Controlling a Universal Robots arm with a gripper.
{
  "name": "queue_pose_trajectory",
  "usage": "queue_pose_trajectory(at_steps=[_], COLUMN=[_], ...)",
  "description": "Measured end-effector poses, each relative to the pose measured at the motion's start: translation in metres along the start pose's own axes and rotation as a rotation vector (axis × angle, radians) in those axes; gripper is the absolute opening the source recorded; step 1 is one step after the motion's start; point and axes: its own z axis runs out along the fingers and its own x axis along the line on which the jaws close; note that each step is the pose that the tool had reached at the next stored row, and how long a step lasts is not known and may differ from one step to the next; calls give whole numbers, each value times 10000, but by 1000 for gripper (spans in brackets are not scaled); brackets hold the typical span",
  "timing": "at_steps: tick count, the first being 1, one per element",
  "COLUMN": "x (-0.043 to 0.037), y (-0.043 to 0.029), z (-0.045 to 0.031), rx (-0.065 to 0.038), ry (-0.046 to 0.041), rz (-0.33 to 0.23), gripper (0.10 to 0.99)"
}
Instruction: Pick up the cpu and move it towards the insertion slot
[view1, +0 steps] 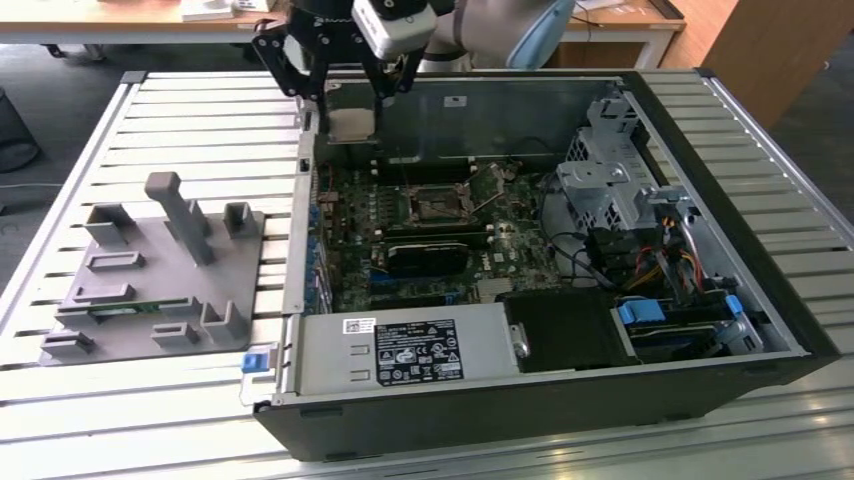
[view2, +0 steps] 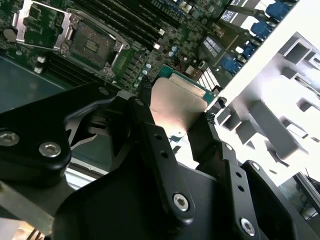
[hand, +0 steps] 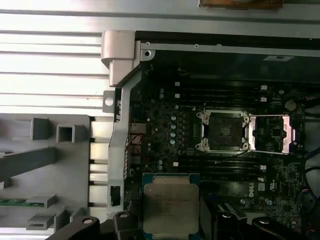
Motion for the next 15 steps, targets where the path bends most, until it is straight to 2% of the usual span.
queue_pose_trajectory(at_steps=[10, 15], x=[-239, -330], y=[31, 75], z=[16, 29], rx=[0, 0], ry=[1, 0], rz=[-1, 0], gripper=[541, 541])
